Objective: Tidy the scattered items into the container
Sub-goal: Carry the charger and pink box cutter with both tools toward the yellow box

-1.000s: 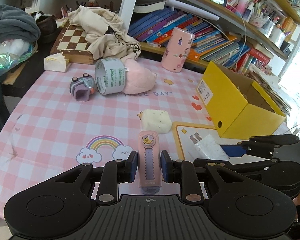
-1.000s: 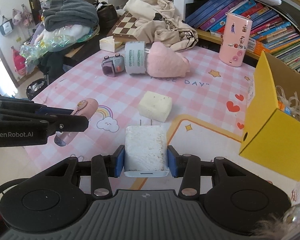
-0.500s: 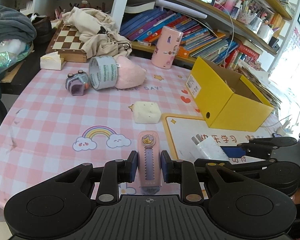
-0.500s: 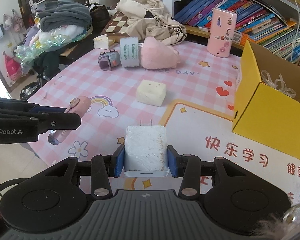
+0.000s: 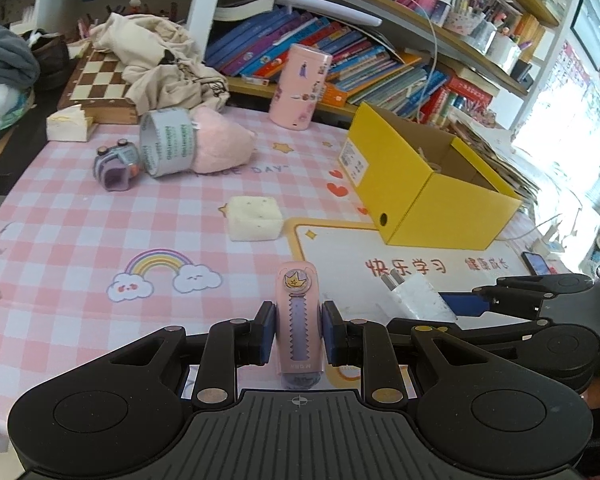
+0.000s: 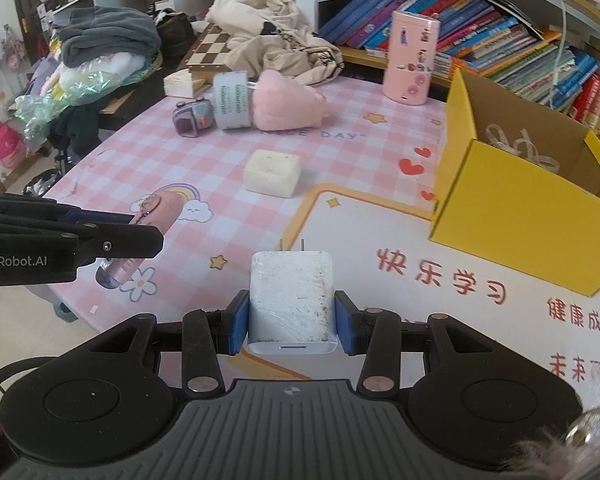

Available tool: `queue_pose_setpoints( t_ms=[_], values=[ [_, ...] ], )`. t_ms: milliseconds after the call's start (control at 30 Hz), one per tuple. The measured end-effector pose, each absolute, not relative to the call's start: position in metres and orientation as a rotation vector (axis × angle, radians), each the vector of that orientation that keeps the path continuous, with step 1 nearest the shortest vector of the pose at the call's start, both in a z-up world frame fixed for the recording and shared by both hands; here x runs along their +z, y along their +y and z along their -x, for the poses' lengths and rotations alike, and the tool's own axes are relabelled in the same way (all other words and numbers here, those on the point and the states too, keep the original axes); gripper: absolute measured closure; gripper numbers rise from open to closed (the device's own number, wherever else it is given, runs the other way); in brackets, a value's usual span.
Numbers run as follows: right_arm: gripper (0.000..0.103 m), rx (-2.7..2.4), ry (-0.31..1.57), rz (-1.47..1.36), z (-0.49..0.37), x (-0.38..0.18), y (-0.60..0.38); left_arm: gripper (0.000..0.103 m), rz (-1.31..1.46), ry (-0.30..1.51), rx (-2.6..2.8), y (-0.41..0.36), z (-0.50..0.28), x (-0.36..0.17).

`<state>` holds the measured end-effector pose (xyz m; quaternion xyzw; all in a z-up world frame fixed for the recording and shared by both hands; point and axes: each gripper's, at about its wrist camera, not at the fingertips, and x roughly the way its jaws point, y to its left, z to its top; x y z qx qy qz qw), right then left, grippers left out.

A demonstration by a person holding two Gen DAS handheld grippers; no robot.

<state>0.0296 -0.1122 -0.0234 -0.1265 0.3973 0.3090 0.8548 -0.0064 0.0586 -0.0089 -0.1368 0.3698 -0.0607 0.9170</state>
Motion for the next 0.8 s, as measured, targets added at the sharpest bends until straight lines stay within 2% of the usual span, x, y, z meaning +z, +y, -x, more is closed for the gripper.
queue_pose_setpoints(
  t_ms=[800],
  values=[
    [0.062, 0.511, 0.850, 0.182, -0.035, -0.019, -0.178, 0.080, 0.212, 0.781, -0.250, 0.004, -0.015, -0.004]
  ],
)
